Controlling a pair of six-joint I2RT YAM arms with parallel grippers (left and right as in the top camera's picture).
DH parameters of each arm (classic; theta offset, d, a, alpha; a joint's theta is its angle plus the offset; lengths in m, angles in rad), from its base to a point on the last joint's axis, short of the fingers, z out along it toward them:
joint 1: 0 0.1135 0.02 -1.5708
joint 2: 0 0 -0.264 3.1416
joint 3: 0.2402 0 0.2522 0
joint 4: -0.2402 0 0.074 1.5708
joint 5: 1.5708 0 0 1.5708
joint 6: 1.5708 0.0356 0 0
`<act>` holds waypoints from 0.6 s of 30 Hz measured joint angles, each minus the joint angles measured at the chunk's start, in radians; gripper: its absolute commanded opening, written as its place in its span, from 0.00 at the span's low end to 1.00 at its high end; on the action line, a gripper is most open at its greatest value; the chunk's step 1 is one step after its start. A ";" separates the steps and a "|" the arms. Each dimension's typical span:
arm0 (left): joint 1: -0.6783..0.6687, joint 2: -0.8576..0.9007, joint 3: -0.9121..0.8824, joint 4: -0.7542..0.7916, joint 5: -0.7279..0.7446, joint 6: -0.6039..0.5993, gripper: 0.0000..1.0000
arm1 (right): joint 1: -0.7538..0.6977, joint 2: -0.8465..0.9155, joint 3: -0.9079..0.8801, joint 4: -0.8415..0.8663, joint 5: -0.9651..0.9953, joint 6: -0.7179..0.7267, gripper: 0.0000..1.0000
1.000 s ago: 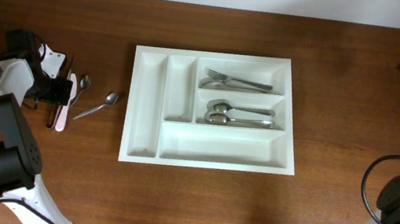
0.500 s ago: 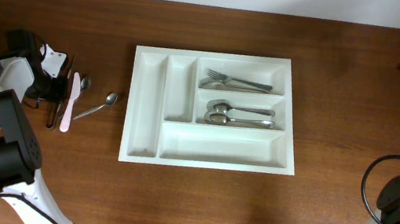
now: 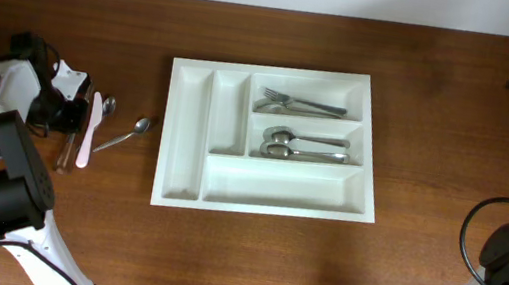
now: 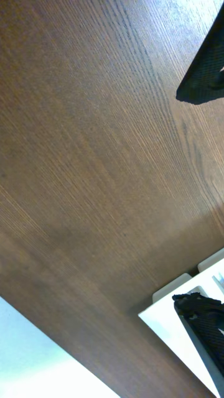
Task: Pack container
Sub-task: 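Carry the tongs with the left gripper into the tray's bottom compartment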
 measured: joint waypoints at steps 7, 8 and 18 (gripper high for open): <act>-0.003 -0.041 0.370 -0.226 0.002 -0.023 0.02 | 0.000 0.000 0.000 0.000 0.000 0.000 0.99; -0.005 -0.058 0.412 -0.253 0.012 -0.030 0.02 | 0.000 0.000 0.000 0.000 0.000 0.000 0.99; -0.224 -0.243 0.536 -0.348 0.226 -0.105 0.02 | 0.000 0.000 0.000 0.000 0.000 0.000 0.99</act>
